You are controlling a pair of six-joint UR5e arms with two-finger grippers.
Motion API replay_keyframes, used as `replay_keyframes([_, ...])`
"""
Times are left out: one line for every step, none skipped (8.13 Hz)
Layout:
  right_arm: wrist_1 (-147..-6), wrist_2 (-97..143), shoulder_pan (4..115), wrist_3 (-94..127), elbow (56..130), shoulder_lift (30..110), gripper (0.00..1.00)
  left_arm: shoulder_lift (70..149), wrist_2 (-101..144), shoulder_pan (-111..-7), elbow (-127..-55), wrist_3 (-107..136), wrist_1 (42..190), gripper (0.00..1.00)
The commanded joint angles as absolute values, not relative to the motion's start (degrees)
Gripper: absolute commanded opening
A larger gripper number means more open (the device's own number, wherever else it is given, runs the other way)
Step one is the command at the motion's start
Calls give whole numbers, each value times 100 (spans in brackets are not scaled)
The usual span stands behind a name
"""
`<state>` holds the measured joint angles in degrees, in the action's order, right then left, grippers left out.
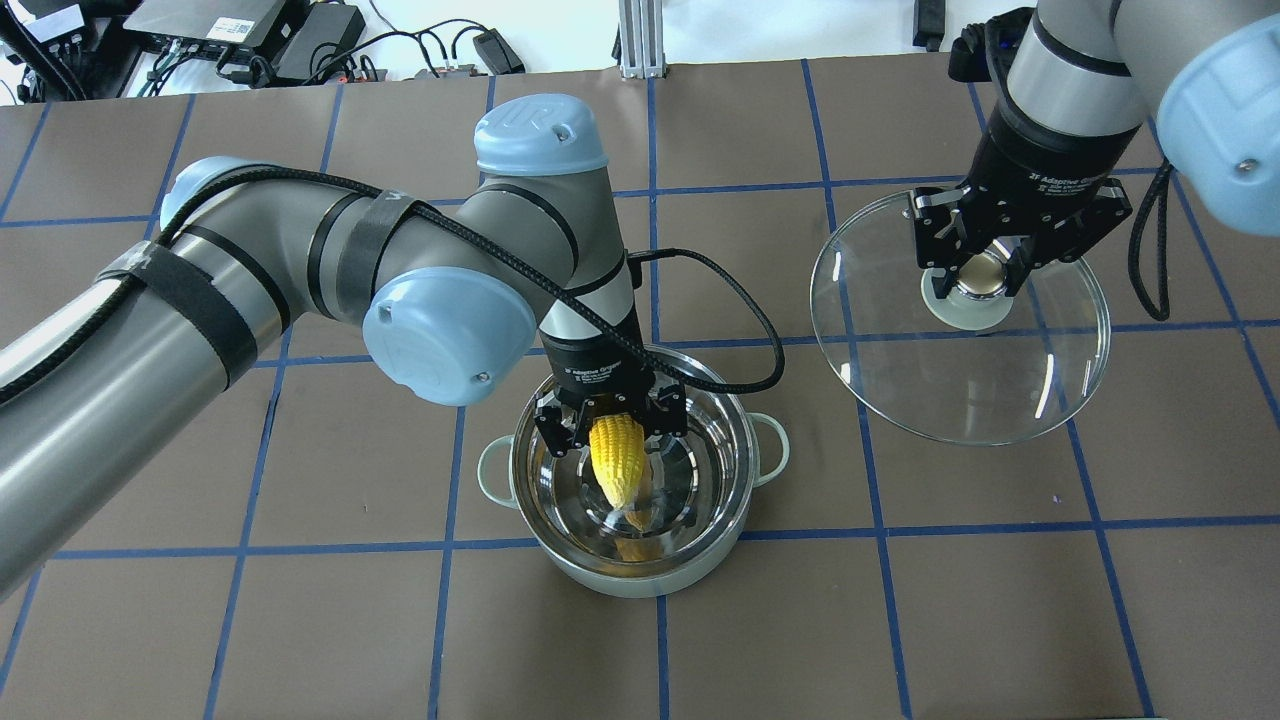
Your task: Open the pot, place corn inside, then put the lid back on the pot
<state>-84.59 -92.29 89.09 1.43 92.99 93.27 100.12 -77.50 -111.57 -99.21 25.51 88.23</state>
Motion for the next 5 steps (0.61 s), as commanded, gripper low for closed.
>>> replay_keyframes([-8455, -9220, 8912, 149, 9308, 9334, 22, 10229, -7717, -11162, -9984, 2558, 8824, 8])
replay_keyframes([-8455, -9220, 8912, 158, 9299, 9334, 20, 10300, -7760, -11162, -9967, 2566, 8824, 19])
replay_keyframes([-8412, -9220, 8912, 158, 9299, 9334, 19, 10222, -7717, -11162, -9975, 2540, 8824, 29])
replay_keyframes([-8394, -9220, 8912, 184, 9299, 9334, 18, 10265, -7743, -11162, -9976, 2566, 8824, 41])
replay_keyframes([-8411, -9176, 8912, 185, 9299, 9334, 18, 10274, -7769, -11162, -9976, 2575, 8824, 50])
